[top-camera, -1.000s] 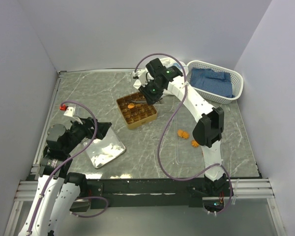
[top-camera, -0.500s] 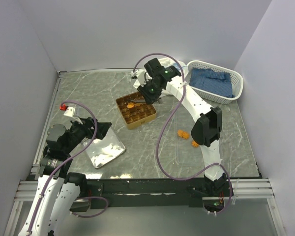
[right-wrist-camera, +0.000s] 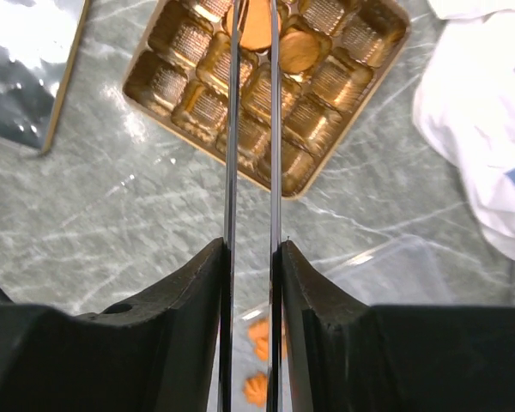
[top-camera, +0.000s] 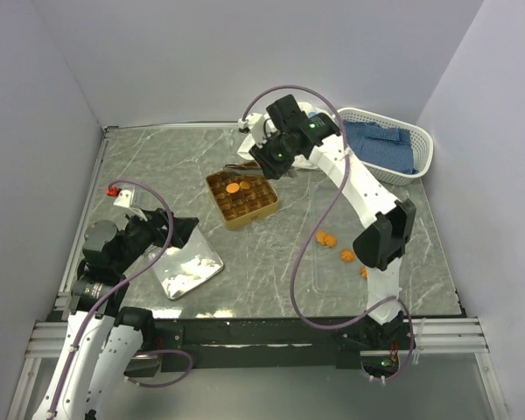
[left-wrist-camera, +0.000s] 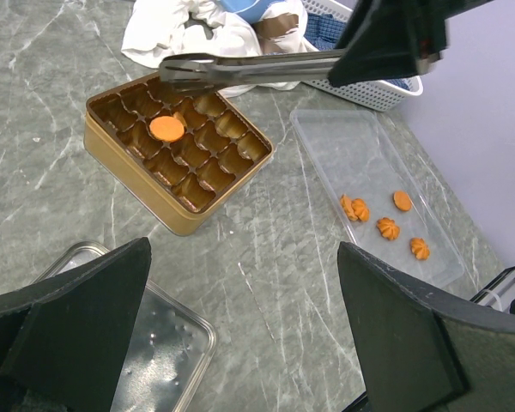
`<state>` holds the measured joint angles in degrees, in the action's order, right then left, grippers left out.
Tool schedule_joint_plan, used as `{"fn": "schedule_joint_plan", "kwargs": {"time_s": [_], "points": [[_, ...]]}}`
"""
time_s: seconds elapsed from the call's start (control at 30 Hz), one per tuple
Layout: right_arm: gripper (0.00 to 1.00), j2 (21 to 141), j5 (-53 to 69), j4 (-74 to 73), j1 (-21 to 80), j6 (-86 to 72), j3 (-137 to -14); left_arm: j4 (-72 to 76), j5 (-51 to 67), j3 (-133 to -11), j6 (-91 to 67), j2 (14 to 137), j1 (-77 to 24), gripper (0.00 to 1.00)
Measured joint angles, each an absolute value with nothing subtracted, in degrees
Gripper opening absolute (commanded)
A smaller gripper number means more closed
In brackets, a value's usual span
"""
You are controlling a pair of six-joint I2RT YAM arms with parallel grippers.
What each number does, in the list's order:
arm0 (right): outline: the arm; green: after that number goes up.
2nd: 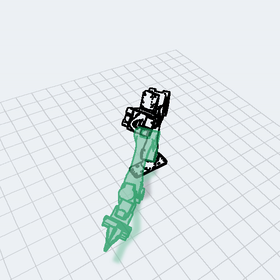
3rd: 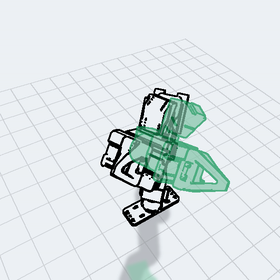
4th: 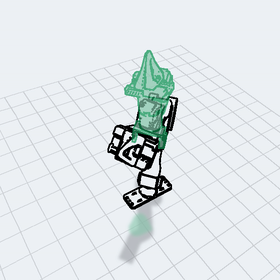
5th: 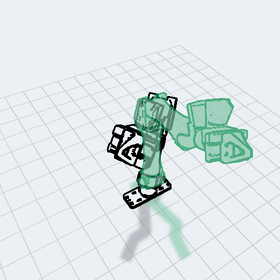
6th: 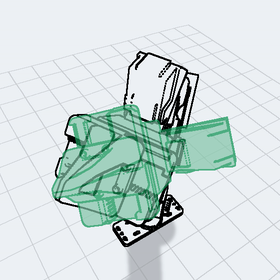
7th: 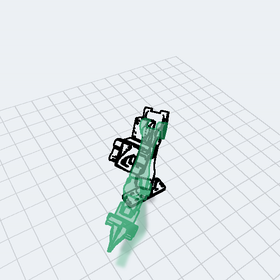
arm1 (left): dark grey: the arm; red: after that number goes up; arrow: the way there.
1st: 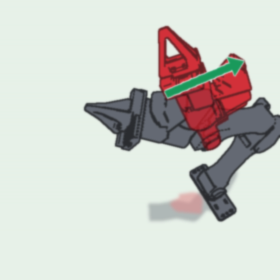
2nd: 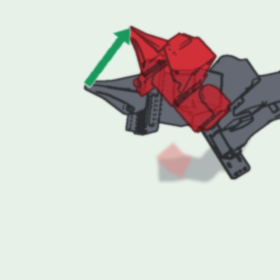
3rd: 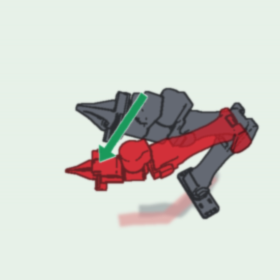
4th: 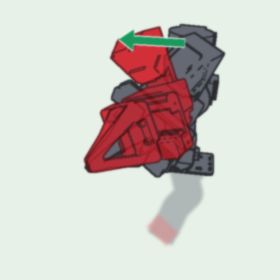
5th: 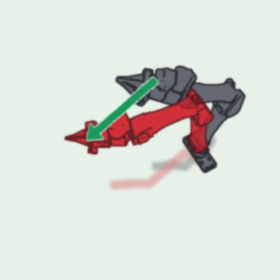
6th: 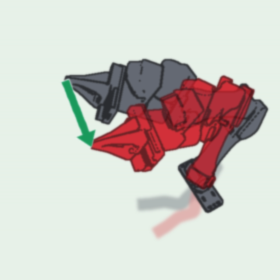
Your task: Pack the cookies
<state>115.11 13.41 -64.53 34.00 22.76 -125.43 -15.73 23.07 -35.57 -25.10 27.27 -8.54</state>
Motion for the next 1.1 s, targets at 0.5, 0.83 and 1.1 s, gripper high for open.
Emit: {"fn": "schedule_joint_plan", "kwargs": {"time_s": [0.5, 0.83, 1.1], "points": [[0.43, 108.9, 7.9, -62.9, 35.6, 38.2, -114.8, -15.7, 23.1, -35.6, -25.1, 27.2, -8.5, 0.96], [0.46, 111.7, 6.4, -62.5, 36.2, 40.8, -116.0, -15.7, 23.1, -35.6, -25.1, 27.2, -8.5, 0.96], [0.49, 113.8, 6.0, -62.3, 36.7, 41.5, -117.1, -15.7, 23.1, -35.6, -25.1, 27.2, -8.4, 0.96]]}}
